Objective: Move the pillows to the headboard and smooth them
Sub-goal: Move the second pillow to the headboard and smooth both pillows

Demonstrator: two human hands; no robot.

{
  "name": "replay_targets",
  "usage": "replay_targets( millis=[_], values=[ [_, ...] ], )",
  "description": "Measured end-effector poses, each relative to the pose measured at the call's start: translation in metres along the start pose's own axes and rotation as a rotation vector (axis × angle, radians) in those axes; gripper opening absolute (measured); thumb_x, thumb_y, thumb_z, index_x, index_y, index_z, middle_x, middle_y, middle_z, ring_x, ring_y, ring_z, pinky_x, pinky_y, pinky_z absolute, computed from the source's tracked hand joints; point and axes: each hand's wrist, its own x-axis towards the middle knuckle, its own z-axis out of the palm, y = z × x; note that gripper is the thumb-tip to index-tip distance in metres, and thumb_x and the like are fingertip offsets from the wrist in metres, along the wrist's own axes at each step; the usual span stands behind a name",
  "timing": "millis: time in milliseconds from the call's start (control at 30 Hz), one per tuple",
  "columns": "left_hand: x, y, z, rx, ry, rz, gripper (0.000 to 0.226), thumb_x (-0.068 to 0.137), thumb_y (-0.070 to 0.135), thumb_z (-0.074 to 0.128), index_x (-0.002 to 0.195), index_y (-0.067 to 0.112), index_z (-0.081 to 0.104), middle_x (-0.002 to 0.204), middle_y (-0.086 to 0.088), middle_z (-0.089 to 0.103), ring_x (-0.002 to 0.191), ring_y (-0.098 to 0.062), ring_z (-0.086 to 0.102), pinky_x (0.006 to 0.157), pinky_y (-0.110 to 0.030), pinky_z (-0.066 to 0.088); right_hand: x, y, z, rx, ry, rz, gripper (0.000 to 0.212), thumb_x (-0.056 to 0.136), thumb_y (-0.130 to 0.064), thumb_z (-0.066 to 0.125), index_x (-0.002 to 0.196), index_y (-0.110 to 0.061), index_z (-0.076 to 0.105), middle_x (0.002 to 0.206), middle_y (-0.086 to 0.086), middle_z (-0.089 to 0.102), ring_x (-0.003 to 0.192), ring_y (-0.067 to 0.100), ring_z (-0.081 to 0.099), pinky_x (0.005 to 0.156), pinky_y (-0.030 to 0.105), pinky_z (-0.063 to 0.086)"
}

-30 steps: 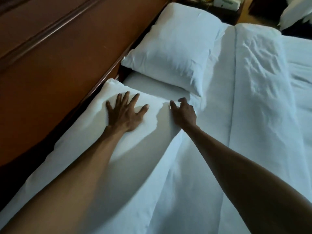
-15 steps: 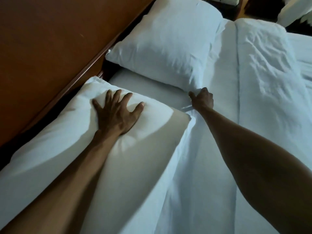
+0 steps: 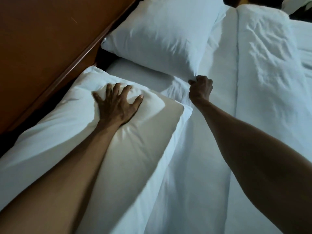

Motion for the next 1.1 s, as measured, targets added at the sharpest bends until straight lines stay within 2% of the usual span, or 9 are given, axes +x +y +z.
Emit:
replay_targets(
  millis=[100,200,333,467,533,567,667,767,1100],
  values=[
    [0.000,-0.001,-0.004,0.001,-0.025,0.000,0.072,0.091,0.082,0.033,0.147,0.040,0.049,0.159,0.007,0.042,0.156,-0.027,0.023,0.116,-0.079,0.004,-0.003,-0.009,-0.015,-0.028,-0.018,-0.021,0.019,0.094,-0.003,0.058,0.075,-0.005,0.059,0.086,0.017,0.059,0.085,0.029,0.041,0.066,0.026,0.020],
    [0.000,-0.002,-0.007,0.012,-0.056,0.006,0.074,0.090,0.084,0.028,0.147,0.040,0.048,0.158,0.006,0.041,0.156,-0.027,0.022,0.116,-0.079,0.003,-0.014,-0.015,-0.030,-0.029,-0.031,-0.052,0.036,0.092,-0.002,0.060,0.061,-0.007,0.043,0.065,0.010,0.043,0.079,0.036,0.044,0.065,0.033,0.027],
    [-0.001,-0.002,-0.013,0.025,-0.080,0.003,0.075,0.092,0.083,0.027,0.150,0.040,0.046,0.161,0.005,0.038,0.157,-0.027,0.019,0.117,-0.078,0.003,-0.049,-0.005,-0.035,-0.028,-0.037,-0.057,0.035,0.091,0.001,0.060,0.062,-0.013,0.047,0.091,0.026,0.064,0.096,0.037,0.053,0.065,0.025,0.023],
    [0.001,0.002,-0.020,0.026,-0.153,-0.017,0.076,0.091,0.084,0.027,0.151,0.041,0.043,0.165,0.004,0.034,0.158,-0.024,0.017,0.118,-0.074,-0.001,-0.069,0.006,-0.034,-0.020,-0.060,0.010,0.020,0.094,-0.006,0.061,0.076,0.002,0.058,0.076,0.018,0.058,0.086,0.040,0.055,0.063,0.031,0.024],
    [0.009,0.004,-0.025,-0.009,-0.189,-0.052,0.080,0.089,0.085,0.030,0.153,0.039,0.041,0.165,0.004,0.034,0.157,-0.020,0.019,0.120,-0.073,-0.002,-0.071,0.001,-0.031,-0.096,-0.095,0.045,0.021,0.095,-0.017,0.066,0.109,-0.001,0.063,0.105,0.020,0.064,0.107,0.040,0.055,0.074,0.037,0.035],
    [0.016,0.006,-0.028,-0.047,-0.207,-0.077,0.083,0.088,0.085,0.034,0.156,0.037,0.036,0.168,0.002,0.030,0.158,-0.020,0.017,0.121,-0.070,-0.004,-0.069,-0.004,-0.028,-0.184,-0.106,0.028,0.046,0.094,-0.025,0.070,0.131,-0.005,0.053,0.130,0.022,0.057,0.123,0.039,0.048,0.089,0.041,0.039],
    [0.040,0.011,-0.028,-0.219,-0.141,-0.049,0.090,0.091,0.068,0.059,0.164,0.035,0.018,0.174,-0.007,0.012,0.160,-0.026,0.013,0.124,-0.066,0.005,-0.052,-0.038,-0.013,-0.391,-0.103,-0.276,0.099,0.089,-0.042,0.074,0.162,-0.017,0.012,0.168,0.018,0.010,0.154,0.036,0.012,0.120,0.051,0.019],
    [0.065,0.013,-0.015,-0.334,-0.024,0.138,0.092,0.092,0.044,0.073,0.166,0.030,0.019,0.173,-0.018,0.008,0.159,-0.037,0.014,0.120,-0.065,0.025,-0.020,-0.071,0.015,-0.495,-0.233,-0.529,0.102,0.089,-0.049,0.070,0.164,-0.021,0.006,0.171,0.014,-0.002,0.157,0.037,0.001,0.124,0.056,0.011],
    [0.121,0.022,0.033,0.067,0.127,0.341,0.066,0.092,0.022,0.073,0.154,0.028,0.050,0.163,-0.012,0.040,0.149,-0.035,0.037,0.114,-0.057,0.032,0.029,-0.047,0.079,-0.523,-0.304,-0.459,0.072,0.099,-0.041,0.060,0.160,-0.025,0.025,0.167,0.018,0.016,0.149,0.041,0.022,0.111,0.069,0.029]
  ],
)
